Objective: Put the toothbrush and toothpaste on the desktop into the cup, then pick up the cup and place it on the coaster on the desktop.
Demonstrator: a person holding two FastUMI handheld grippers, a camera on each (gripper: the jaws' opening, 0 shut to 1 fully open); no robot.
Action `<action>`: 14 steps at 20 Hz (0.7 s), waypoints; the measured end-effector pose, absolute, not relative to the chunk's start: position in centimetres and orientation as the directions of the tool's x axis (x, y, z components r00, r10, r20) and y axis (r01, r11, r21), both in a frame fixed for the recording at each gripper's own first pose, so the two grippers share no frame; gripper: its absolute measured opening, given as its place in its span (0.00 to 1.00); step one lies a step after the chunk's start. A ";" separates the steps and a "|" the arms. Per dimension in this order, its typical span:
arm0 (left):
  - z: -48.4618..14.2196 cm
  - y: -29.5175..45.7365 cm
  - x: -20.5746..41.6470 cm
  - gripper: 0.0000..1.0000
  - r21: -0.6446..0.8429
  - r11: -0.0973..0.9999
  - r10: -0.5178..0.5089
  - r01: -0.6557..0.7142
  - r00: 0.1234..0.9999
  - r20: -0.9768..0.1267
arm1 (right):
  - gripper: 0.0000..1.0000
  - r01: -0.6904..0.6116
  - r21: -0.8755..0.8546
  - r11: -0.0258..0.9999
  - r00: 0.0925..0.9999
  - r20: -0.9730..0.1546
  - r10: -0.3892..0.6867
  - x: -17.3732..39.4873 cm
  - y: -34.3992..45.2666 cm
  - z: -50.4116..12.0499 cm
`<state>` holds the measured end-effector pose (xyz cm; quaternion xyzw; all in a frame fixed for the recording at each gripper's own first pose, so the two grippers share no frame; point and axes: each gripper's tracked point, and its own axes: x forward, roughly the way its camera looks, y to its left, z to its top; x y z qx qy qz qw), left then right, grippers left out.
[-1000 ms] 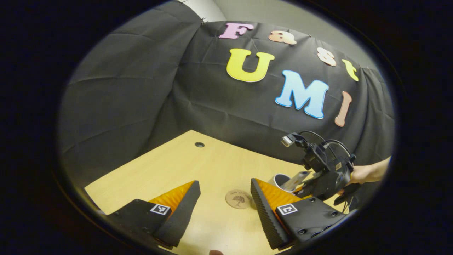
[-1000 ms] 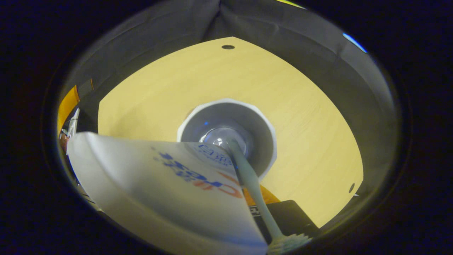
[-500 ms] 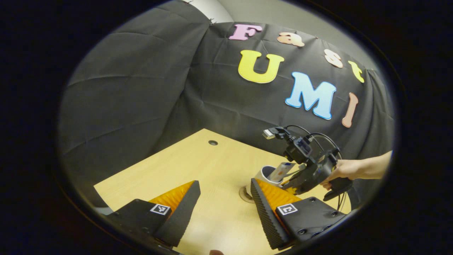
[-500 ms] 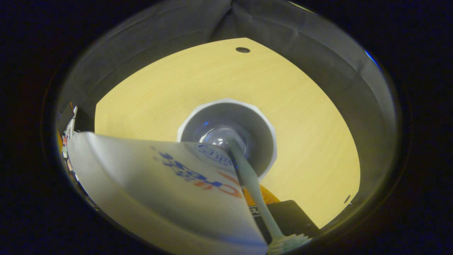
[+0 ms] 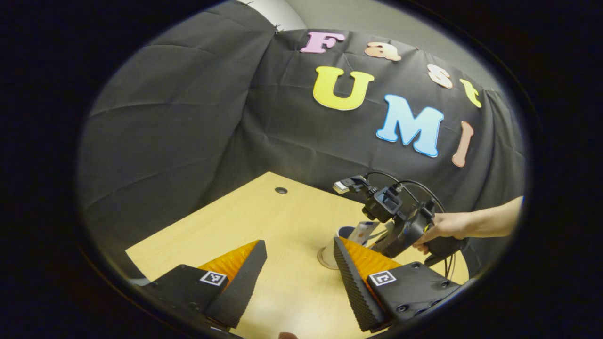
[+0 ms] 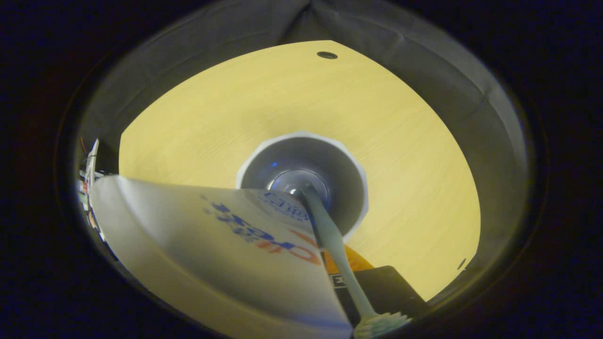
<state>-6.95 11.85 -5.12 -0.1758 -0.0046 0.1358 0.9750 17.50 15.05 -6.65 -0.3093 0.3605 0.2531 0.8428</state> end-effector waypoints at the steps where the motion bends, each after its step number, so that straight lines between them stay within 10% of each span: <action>1: -5.1 11.7 -6.7 0.94 -0.343 0.903 0.261 -0.258 0.965 -0.038 | 0.51 -0.647 -0.328 0.689 0.609 -0.766 0.207 17.3 15.0 -6.6; 9: -3.6 8.9 -4.2 0.94 -0.297 0.939 0.177 -0.175 0.984 -0.020 | 0.54 -0.608 -0.286 0.741 0.678 -0.673 0.296 15.0 13.5 -2.4; 14: -1.2 5.7 -1.4 0.93 -0.249 0.964 0.099 -0.093 0.995 0.013 | 0.82 -0.528 -0.226 0.819 0.767 -0.541 0.345 9.7 9.2 0.8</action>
